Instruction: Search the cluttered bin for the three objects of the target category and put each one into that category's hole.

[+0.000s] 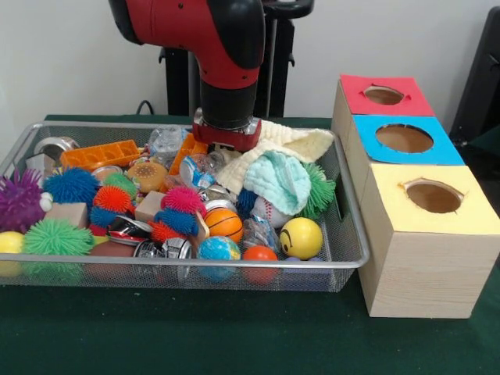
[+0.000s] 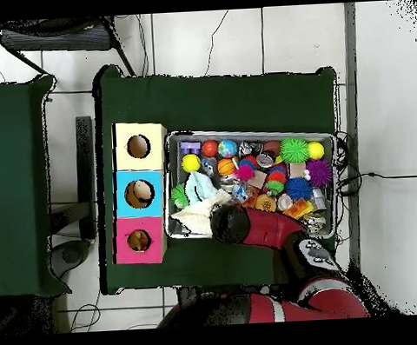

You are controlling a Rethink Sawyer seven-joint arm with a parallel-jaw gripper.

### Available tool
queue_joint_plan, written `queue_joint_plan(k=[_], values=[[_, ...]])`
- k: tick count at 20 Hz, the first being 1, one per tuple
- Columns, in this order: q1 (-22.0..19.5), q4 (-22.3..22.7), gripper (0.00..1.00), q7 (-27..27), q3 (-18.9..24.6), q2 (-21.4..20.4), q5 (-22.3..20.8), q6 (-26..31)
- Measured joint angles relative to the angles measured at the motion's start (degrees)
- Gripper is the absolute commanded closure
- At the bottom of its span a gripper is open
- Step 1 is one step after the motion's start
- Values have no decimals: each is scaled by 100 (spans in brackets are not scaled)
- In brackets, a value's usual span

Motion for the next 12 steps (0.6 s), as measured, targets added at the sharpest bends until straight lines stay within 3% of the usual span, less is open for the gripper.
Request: queue_joint_plan(k=[12], values=[[-4, -507, 0, 0, -78, 14, -381, 789]])
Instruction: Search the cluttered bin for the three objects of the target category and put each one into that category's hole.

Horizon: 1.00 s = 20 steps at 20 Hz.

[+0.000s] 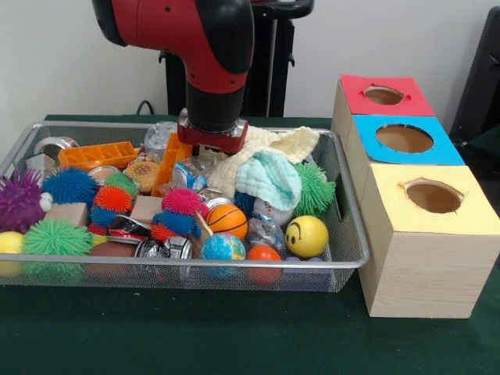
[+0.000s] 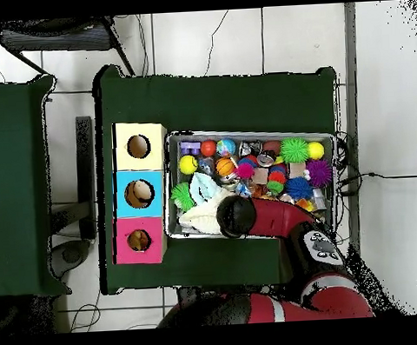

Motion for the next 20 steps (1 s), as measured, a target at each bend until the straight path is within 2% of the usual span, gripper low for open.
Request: queue_joint_plan(k=[5, 14, 20], values=[[-84, -216, 0, 0, -16, -35, -178, 341], [-305, -618, 0, 0, -36, -104, -454, 416], [-306, -816, 0, 0, -60, -163, -615, 727]])
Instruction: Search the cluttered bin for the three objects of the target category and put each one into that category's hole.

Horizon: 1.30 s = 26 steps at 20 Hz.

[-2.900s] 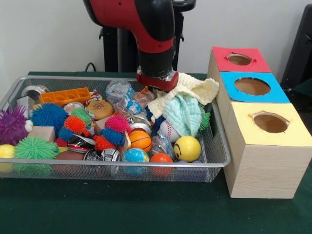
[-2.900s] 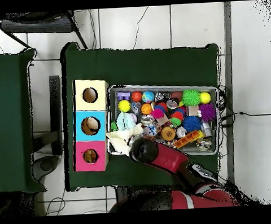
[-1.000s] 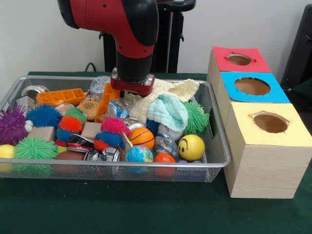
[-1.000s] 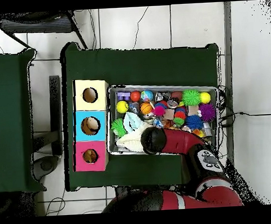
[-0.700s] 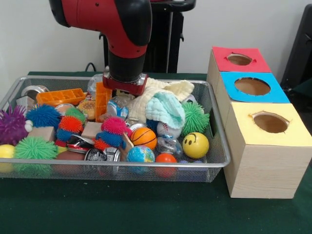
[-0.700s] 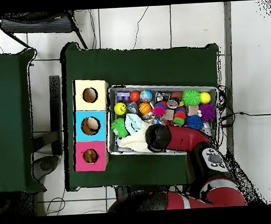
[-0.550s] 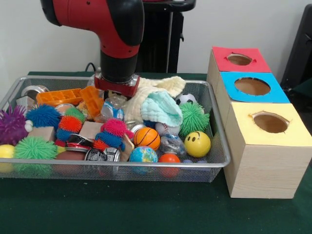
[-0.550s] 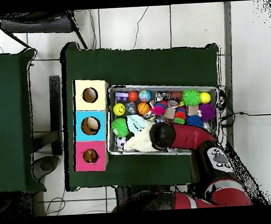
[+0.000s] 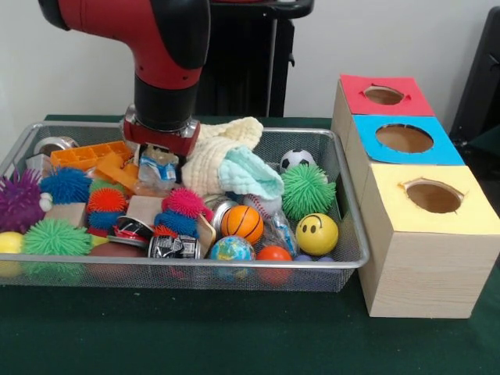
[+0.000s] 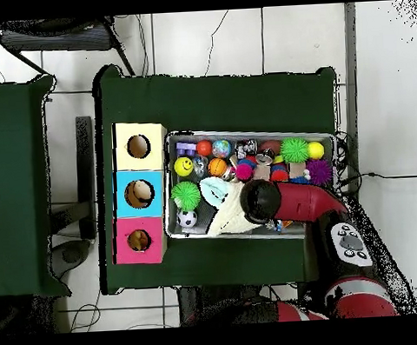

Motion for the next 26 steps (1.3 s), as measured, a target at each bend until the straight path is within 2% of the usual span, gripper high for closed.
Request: queue_joint_plan(k=[14, 26], values=[[-1, -401, 0, 0, -1, -170, -102, 418], [2, -1199, 0, 0, -2, -641, -106, 592]])
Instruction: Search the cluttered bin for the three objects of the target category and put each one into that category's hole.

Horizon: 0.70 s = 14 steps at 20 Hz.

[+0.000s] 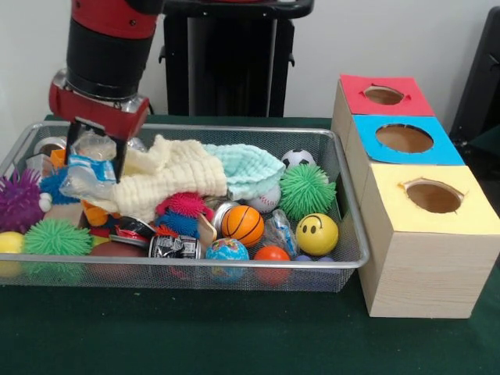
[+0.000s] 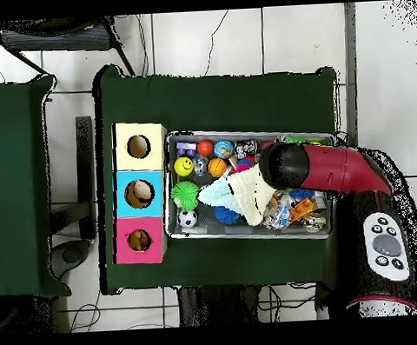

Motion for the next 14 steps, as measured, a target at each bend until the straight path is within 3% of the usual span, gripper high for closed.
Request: queue_joint_plan(k=[6, 14], values=[[38, -119, 0, 0, 0, -222, -1, 220], [119, 200, 0, 0, -60, -327, -2, 187]])
